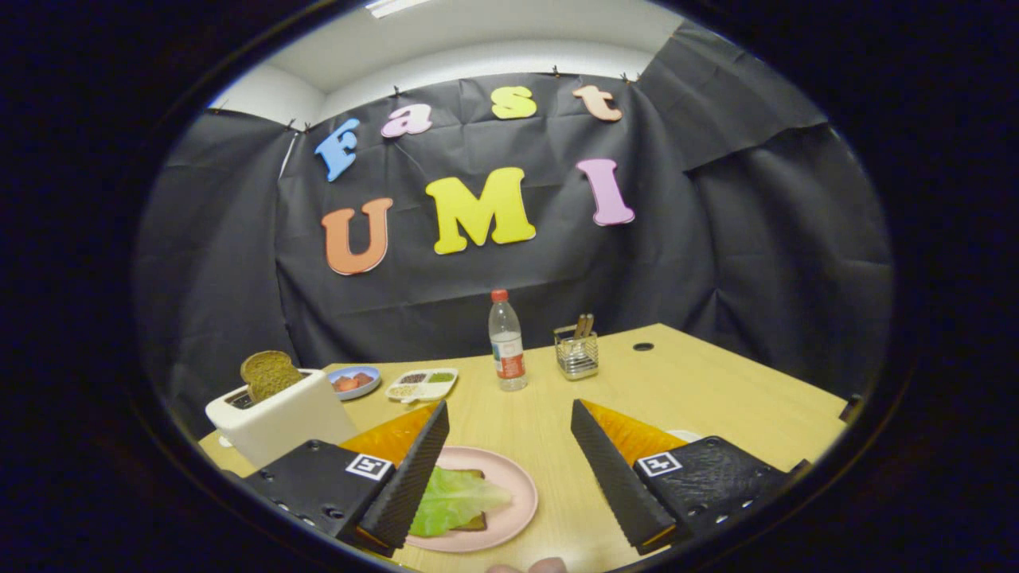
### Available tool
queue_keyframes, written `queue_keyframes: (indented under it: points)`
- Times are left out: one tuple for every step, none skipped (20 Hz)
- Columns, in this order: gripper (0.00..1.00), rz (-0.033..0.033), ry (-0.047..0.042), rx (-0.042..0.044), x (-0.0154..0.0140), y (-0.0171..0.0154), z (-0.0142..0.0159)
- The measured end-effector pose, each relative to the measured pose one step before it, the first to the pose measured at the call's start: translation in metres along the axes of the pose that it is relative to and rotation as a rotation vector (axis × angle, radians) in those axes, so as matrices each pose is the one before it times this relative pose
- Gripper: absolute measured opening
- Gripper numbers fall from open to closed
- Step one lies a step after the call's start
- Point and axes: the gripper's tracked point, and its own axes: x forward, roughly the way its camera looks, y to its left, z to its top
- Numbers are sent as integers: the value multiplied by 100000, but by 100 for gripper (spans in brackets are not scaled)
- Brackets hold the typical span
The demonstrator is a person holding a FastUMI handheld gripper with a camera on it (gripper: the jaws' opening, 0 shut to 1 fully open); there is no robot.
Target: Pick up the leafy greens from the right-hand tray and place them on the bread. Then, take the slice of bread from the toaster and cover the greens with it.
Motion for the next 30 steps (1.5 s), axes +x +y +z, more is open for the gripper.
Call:
queue_keyframes:
  points:
    - [96,473,-1804,-1150,-703,809,910]
    - [95,990,-1821,-965,-682,1028,889]
    - [96,623,-1528,-948,-561,1022,717]
    - [95,1019,-1361,-1096,-540,1244,793]
    - [95,1732,-1309,-1136,-492,1479,667]
    - [96,2348,-889,-1121,-382,1651,672]
    - [95,2500,-917,-1218,-40,1729,435]
    - [95,1753,-402,-1061,52,1458,295]
    - [95,1744,-120,-501,193,1447,149]
    - [95,1754,37,114,177,1662,119]
    - [95,1454,334,294,368,1648,42]
    - [95,1313,140,-263,298,1644,76]
    - [95,1001,60,-699,241,1554,112]
    - [95,963,-194,-735,317,1666,51]
    - [96,1001,224,-471,360,1542,-177]
    - [96,1690,889,97,639,1566,-312]
    - [96,1630,1805,-81,523,1485,-635]
    - [95,1131,1554,-129,656,1203,-547]
    - [95,-88,1159,-148,562,636,-386]
    - [95,-318,1331,-781,686,681,-509]
    - [95,-562,954,-945,825,642,-469]
    - [95,-1128,1271,-1306,787,486,-439]
    - [96,-1265,1345,-1106,692,319,-543]
    - [96,-1097,1962,-449,746,230,-620]
    - [96,-802,3176,582,783,299,-732]
    - [96,182,3485,466,838,326,-759]
    - [96,-243,3492,66,721,261,-458]
    - [92,854,2520,23,556,286,-256]
    - [87,736,2029,319,481,336,-248]
    - [83,-149,1091,391,385,75,-11]
